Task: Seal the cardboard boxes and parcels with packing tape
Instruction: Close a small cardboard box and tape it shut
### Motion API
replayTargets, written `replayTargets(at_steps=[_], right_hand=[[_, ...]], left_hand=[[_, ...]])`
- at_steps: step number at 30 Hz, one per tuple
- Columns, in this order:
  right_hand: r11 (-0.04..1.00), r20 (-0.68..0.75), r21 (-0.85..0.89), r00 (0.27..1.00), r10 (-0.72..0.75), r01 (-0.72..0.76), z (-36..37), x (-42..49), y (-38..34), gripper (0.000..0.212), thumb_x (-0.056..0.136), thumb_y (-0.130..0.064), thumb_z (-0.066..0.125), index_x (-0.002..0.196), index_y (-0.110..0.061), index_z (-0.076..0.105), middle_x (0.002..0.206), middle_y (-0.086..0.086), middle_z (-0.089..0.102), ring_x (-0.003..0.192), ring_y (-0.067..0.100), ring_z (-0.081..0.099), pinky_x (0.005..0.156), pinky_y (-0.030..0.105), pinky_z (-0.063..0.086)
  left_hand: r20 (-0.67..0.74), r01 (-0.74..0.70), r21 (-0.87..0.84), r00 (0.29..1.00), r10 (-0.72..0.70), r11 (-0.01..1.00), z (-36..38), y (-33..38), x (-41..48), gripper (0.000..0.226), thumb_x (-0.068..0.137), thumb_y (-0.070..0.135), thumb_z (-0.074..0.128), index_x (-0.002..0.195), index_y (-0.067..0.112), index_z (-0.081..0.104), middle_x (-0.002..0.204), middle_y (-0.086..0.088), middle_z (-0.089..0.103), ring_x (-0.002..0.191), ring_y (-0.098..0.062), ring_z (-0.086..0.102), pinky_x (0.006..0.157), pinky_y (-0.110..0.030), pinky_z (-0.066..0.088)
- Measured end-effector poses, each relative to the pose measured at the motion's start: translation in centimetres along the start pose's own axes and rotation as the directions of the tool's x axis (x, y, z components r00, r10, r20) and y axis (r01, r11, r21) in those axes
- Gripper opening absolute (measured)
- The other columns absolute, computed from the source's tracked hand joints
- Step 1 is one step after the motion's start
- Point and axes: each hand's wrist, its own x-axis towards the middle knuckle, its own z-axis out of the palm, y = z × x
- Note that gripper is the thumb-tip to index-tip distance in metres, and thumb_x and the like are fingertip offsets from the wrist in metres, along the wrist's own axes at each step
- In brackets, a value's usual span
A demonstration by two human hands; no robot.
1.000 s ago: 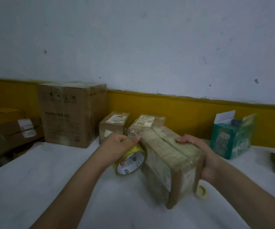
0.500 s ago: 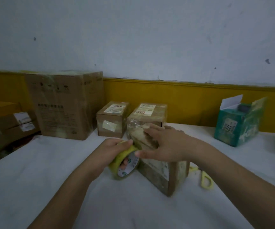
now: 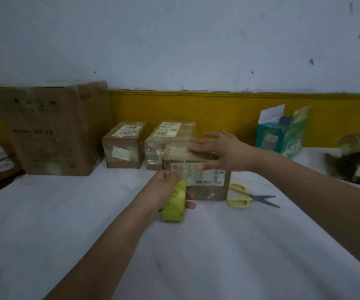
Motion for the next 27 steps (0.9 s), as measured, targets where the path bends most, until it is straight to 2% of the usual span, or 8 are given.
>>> replayTargets(at_steps=[2, 4, 6, 9, 15, 19, 22, 27], right_hand=[[0.991, -0.312, 0.102, 0.943, 0.113, -0.085, 0.6, -2.2, 1.9, 0.050, 0.092, -0.064, 0.043, 0.133, -0.040, 0.055, 0.141, -0.012, 0.052, 0.131, 0.019, 0.043, 0.105, 0.041, 0.036], [0.973, -0.473, 0.182, 0.855, 0.215, -0.144, 2.0, -4.7, 3.7, 0.019, 0.097, -0.039, 0.054, 0.103, -0.027, 0.068, 0.106, -0.005, 0.065, 0.092, 0.012, 0.057, 0.075, 0.026, 0.041], [0.966, -0.228, 0.106, 0.940, 0.255, -0.236, 4.4, -6.7, 4.8, 0.010, 0.094, -0.030, 0.061, 0.100, -0.028, 0.069, 0.103, -0.005, 0.067, 0.077, 0.005, 0.053, 0.066, 0.017, 0.039], [0.954, 0.071, 0.094, 0.957, 0.280, -0.286, 7.7, -7.5, 5.2, 0.033, 0.087, -0.045, 0.069, 0.116, -0.029, 0.068, 0.115, -0.006, 0.058, 0.083, 0.004, 0.049, 0.073, 0.016, 0.036], [0.945, 0.210, 0.049, 0.928, 0.306, -0.323, 6.6, -6.0, 5.1, 0.061, 0.084, -0.047, 0.072, 0.135, -0.024, 0.048, 0.122, -0.001, 0.058, 0.096, 0.014, 0.051, 0.083, 0.026, 0.045], [0.980, 0.300, 0.021, 0.937, 0.181, -0.197, 5.3, -8.0, 5.0, 0.050, 0.087, -0.029, 0.072, 0.134, -0.032, 0.055, 0.121, -0.001, 0.053, 0.093, 0.012, 0.050, 0.084, 0.024, 0.045], [0.995, 0.266, 0.071, 0.963, 0.042, -0.063, 5.1, -11.1, 5.0, 0.055, 0.089, 0.001, 0.056, 0.130, -0.036, 0.061, 0.126, -0.004, 0.051, 0.102, 0.005, 0.049, 0.087, 0.004, 0.035], [0.978, 0.118, 0.181, 0.990, 0.083, -0.103, 6.1, -13.3, 4.3, 0.024, 0.094, -0.016, 0.061, 0.112, -0.029, 0.072, 0.121, -0.011, 0.061, 0.108, 0.004, 0.057, 0.099, 0.019, 0.044]], left_hand=[[-0.016, -0.015, -0.063, 1.000, 0.014, 0.998, 1.0, -0.2, 0.9, 0.033, 0.106, 0.026, 0.046, 0.126, 0.001, 0.041, 0.073, -0.020, 0.071, 0.055, -0.032, 0.069, 0.046, -0.029, 0.053], [-0.048, -0.043, -0.119, 0.998, 0.037, 0.992, 1.3, -0.7, 1.8, 0.032, 0.105, 0.024, 0.047, 0.125, 0.000, 0.042, 0.070, -0.020, 0.070, 0.053, -0.031, 0.068, 0.045, -0.029, 0.051], [-0.072, -0.066, -0.159, 0.996, 0.055, 0.985, 1.4, -1.3, 2.4, 0.033, 0.104, 0.025, 0.048, 0.126, 0.002, 0.043, 0.069, -0.020, 0.069, 0.054, -0.031, 0.068, 0.048, -0.029, 0.051], [-0.085, -0.078, -0.179, 0.994, 0.064, 0.981, 1.8, -1.8, 2.7, 0.035, 0.102, 0.028, 0.048, 0.126, 0.003, 0.045, 0.070, -0.019, 0.070, 0.054, -0.031, 0.068, 0.053, -0.029, 0.051], [-0.088, -0.125, -0.147, 0.990, 0.113, 0.981, 1.8, -2.4, 2.5, 0.036, 0.102, 0.028, 0.050, 0.126, 0.001, 0.045, 0.067, -0.017, 0.068, 0.050, -0.029, 0.065, 0.053, -0.029, 0.051], [-0.090, -0.139, -0.135, 0.988, 0.128, 0.981, 1.7, -2.4, 2.3, 0.033, 0.102, 0.028, 0.051, 0.123, 0.002, 0.048, 0.069, -0.017, 0.068, 0.050, -0.028, 0.065, 0.054, -0.030, 0.051], [-0.078, -0.144, -0.166, 0.988, 0.133, 0.976, 1.6, -2.6, 2.6, 0.029, 0.101, 0.028, 0.051, 0.119, 0.005, 0.049, 0.065, -0.016, 0.067, 0.048, -0.027, 0.063, 0.056, -0.030, 0.050], [-0.088, -0.145, -0.224, 0.988, 0.128, 0.964, 1.6, -3.0, 3.5, 0.029, 0.098, 0.029, 0.057, 0.114, 0.006, 0.052, 0.065, -0.016, 0.066, 0.049, -0.027, 0.062, 0.059, -0.031, 0.050]])
